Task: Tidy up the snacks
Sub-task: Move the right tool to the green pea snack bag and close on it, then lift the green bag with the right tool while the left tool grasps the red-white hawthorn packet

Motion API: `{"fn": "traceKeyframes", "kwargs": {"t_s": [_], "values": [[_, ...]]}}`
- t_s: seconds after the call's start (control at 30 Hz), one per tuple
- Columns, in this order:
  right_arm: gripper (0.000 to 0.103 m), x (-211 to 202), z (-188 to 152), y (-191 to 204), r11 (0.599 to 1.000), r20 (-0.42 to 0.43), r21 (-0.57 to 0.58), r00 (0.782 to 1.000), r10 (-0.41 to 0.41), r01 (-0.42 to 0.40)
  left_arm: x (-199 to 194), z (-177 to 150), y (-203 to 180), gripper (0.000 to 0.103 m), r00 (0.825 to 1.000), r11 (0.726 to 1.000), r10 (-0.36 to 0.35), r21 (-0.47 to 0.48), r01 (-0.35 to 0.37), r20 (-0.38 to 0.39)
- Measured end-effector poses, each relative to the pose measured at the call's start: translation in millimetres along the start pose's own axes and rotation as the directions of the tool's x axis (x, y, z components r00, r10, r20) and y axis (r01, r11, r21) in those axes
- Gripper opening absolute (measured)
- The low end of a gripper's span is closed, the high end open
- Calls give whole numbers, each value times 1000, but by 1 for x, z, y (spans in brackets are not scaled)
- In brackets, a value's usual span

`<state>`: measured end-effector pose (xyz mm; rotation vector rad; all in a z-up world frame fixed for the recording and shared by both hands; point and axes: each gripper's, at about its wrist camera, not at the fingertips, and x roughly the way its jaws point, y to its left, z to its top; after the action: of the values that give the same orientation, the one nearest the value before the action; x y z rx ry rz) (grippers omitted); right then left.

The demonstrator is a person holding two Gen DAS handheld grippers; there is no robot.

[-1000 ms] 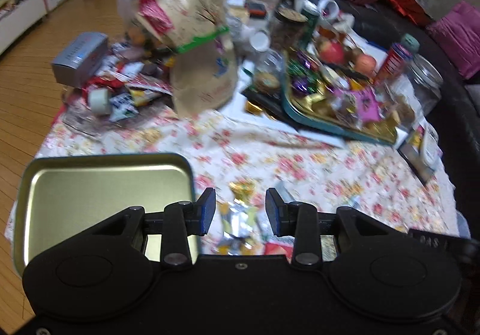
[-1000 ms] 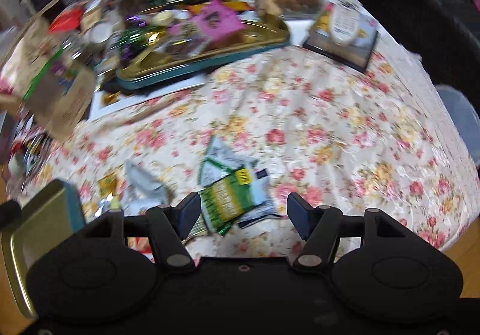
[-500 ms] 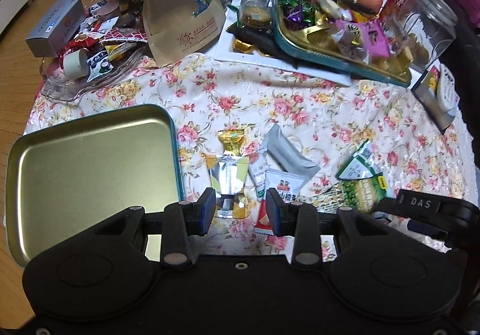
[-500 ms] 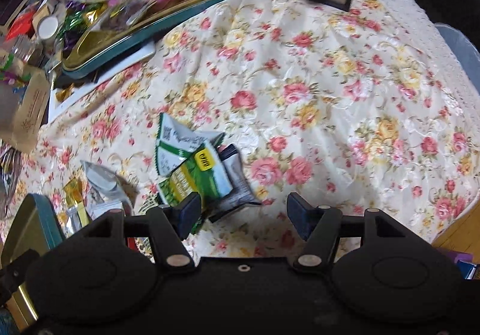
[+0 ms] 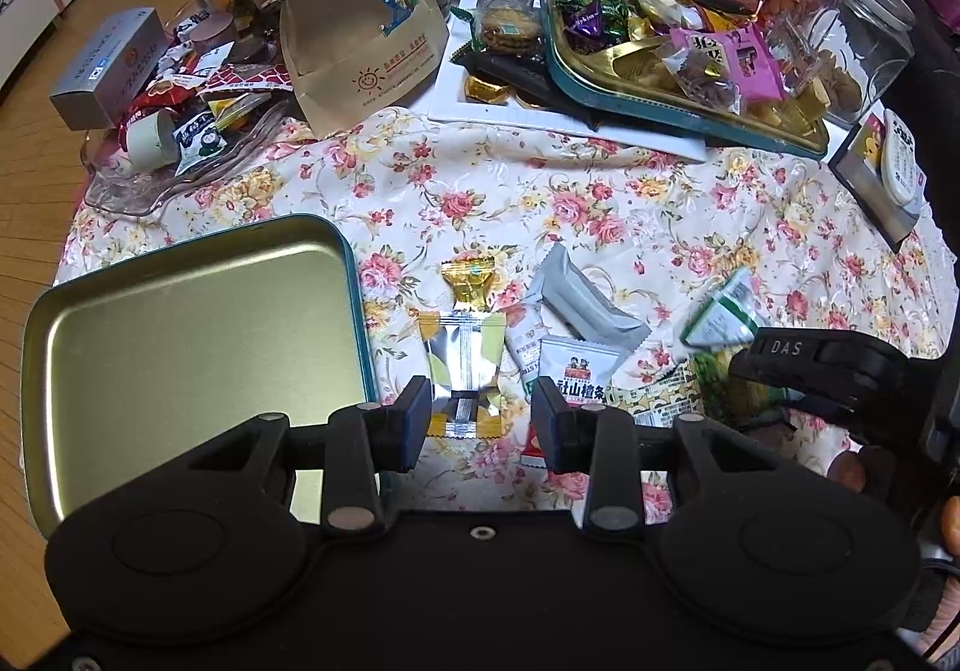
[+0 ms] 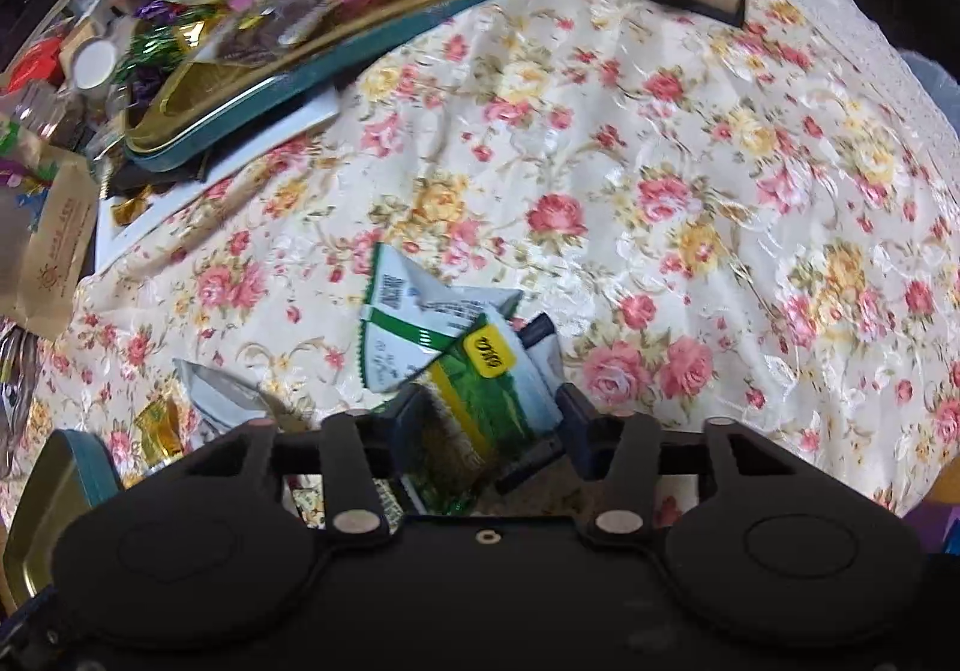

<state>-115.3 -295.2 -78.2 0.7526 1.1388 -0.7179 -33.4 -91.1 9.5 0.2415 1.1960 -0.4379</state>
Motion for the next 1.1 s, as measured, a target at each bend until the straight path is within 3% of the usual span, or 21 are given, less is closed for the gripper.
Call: {"fn": "traceKeyframes", "kwargs": {"t_s": [0.13, 0.43, 0.67, 0.9, 1.1], "values": [[30, -5, -5, 9, 997, 30, -75, 1000, 5, -3, 3, -1, 0, 45, 1000, 1000, 3, 3, -3, -13], [13, -22, -1, -16, 996, 7, -28, 996, 84, -83, 16, -1, -7, 45, 997, 1000, -15, 6, 16, -73], [11, -30, 6, -46, 995, -21, 49, 996, 91, -90, 35, -3, -24, 45, 992, 999, -22, 27, 25, -126], [12, -26, 13, -81, 991, -54, 123, 997, 62, -55, 54, -5, -39, 45, 993, 998, -4, 63, 12, -122], [21, -18, 16, -106, 982, -105, 184, 993, 60, -40, 65, -5, -46, 45, 994, 996, -3, 86, 12, -109]]}}
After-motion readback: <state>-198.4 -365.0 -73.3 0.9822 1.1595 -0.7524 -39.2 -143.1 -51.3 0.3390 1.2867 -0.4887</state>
